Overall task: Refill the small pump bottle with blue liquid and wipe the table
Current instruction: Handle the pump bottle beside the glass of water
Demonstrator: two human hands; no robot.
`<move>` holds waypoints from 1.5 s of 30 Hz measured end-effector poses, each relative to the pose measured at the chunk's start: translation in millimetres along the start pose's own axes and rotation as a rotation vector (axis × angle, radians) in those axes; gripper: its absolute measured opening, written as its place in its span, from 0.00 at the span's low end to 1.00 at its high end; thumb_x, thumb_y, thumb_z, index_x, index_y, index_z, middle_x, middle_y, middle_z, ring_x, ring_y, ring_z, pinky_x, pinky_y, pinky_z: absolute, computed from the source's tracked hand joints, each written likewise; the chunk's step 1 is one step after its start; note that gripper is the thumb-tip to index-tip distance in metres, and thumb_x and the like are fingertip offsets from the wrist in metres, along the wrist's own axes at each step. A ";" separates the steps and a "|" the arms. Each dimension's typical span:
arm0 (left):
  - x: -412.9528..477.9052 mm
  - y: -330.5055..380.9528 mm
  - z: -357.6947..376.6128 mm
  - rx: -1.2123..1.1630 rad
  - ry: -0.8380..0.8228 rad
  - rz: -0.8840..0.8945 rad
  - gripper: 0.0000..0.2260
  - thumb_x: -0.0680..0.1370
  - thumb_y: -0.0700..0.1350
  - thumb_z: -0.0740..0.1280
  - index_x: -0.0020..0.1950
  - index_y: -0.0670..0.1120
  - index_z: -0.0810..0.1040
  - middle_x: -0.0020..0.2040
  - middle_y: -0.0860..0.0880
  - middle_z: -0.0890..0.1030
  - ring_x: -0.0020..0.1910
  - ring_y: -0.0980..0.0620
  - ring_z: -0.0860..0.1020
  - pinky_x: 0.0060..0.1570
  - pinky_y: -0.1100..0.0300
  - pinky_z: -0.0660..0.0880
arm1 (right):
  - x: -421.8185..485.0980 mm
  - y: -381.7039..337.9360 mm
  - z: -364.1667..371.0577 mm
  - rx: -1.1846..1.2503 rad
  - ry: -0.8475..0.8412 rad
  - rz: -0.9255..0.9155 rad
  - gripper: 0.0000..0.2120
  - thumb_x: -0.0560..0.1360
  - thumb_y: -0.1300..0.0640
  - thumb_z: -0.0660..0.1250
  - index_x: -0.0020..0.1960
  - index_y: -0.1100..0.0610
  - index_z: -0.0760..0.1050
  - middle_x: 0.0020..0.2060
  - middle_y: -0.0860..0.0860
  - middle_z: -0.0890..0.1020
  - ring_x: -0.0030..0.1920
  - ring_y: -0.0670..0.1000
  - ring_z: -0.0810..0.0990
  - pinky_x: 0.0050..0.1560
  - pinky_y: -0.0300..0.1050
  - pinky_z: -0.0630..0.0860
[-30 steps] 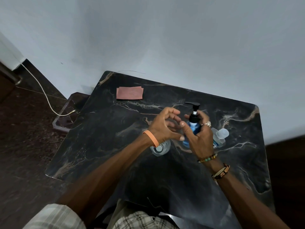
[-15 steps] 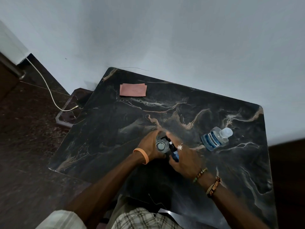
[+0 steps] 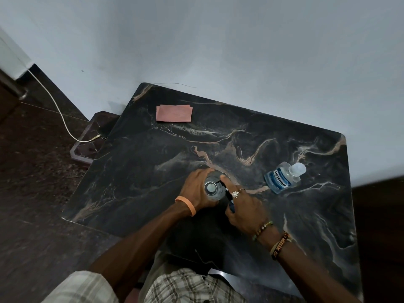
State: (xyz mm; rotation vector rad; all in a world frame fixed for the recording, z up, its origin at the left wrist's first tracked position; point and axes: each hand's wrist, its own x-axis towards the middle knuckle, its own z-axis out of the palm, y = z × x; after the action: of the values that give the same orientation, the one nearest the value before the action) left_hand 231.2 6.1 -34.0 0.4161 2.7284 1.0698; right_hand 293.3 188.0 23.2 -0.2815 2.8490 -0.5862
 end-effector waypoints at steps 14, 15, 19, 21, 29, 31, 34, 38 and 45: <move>2.8 -0.4 -0.1 0.062 -0.028 0.011 0.37 0.60 0.62 0.76 0.65 0.52 0.69 0.57 0.52 0.77 0.56 0.52 0.73 0.60 0.56 0.69 | 2.5 -1.6 -1.5 -0.063 -0.007 0.027 0.43 0.71 0.53 0.67 0.75 0.37 0.43 0.58 0.51 0.75 0.44 0.54 0.81 0.43 0.51 0.80; 2.8 0.1 0.2 0.057 -0.017 0.017 0.37 0.60 0.61 0.77 0.65 0.52 0.70 0.57 0.51 0.77 0.56 0.51 0.74 0.60 0.56 0.69 | 3.3 -1.3 -1.5 -0.077 -0.010 0.025 0.41 0.70 0.53 0.67 0.74 0.38 0.46 0.57 0.51 0.76 0.43 0.54 0.81 0.42 0.51 0.80; 3.0 1.0 -0.7 0.054 -0.029 0.014 0.37 0.60 0.61 0.77 0.66 0.52 0.69 0.58 0.50 0.77 0.57 0.51 0.73 0.61 0.55 0.69 | 5.3 -0.2 -0.8 -0.049 0.004 0.044 0.40 0.70 0.54 0.67 0.73 0.38 0.49 0.57 0.51 0.76 0.42 0.54 0.81 0.41 0.50 0.80; 3.4 2.0 -1.8 0.066 -0.036 0.018 0.36 0.60 0.61 0.76 0.65 0.53 0.70 0.57 0.52 0.77 0.55 0.52 0.74 0.60 0.55 0.69 | 4.8 -0.1 -1.0 -0.028 0.021 0.047 0.44 0.70 0.54 0.67 0.75 0.37 0.43 0.58 0.52 0.76 0.43 0.54 0.81 0.42 0.50 0.80; 3.1 0.6 -2.3 0.035 0.002 0.036 0.37 0.60 0.58 0.77 0.65 0.51 0.69 0.57 0.50 0.78 0.55 0.51 0.74 0.59 0.60 0.66 | 8.2 3.3 -0.4 -0.048 0.005 0.024 0.39 0.70 0.53 0.67 0.73 0.39 0.50 0.56 0.51 0.77 0.43 0.53 0.80 0.42 0.49 0.80; 2.4 1.7 -2.6 0.024 0.017 0.049 0.35 0.60 0.58 0.77 0.63 0.52 0.70 0.55 0.51 0.78 0.53 0.51 0.74 0.57 0.60 0.67 | 7.8 3.9 0.1 -0.036 -0.002 0.038 0.40 0.70 0.52 0.68 0.73 0.37 0.48 0.56 0.50 0.77 0.42 0.52 0.80 0.42 0.50 0.81; 2.4 2.7 -3.5 0.031 0.008 0.047 0.36 0.60 0.59 0.77 0.64 0.53 0.69 0.56 0.52 0.78 0.54 0.52 0.74 0.57 0.61 0.66 | 6.2 2.7 1.6 -0.028 0.052 0.033 0.46 0.70 0.51 0.69 0.75 0.37 0.42 0.54 0.51 0.77 0.39 0.51 0.80 0.39 0.46 0.80; 4.3 2.2 -3.6 0.025 0.024 0.061 0.35 0.59 0.58 0.78 0.63 0.55 0.69 0.54 0.52 0.79 0.52 0.52 0.75 0.56 0.60 0.69 | 7.9 3.3 0.7 -0.027 0.061 0.014 0.45 0.70 0.52 0.69 0.75 0.38 0.43 0.58 0.51 0.76 0.43 0.53 0.82 0.41 0.49 0.81; 4.8 -0.9 -1.3 0.031 0.001 0.040 0.36 0.59 0.59 0.77 0.64 0.52 0.69 0.55 0.51 0.78 0.53 0.51 0.74 0.56 0.62 0.65 | 5.2 2.5 1.0 -0.009 0.039 0.016 0.42 0.71 0.52 0.67 0.74 0.37 0.44 0.57 0.52 0.77 0.45 0.54 0.81 0.44 0.51 0.80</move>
State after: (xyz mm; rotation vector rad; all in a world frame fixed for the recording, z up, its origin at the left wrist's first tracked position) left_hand 226.1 6.2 -34.0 0.4775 2.7518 1.0389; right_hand 288.3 188.6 20.4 -0.2516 2.8888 -0.5821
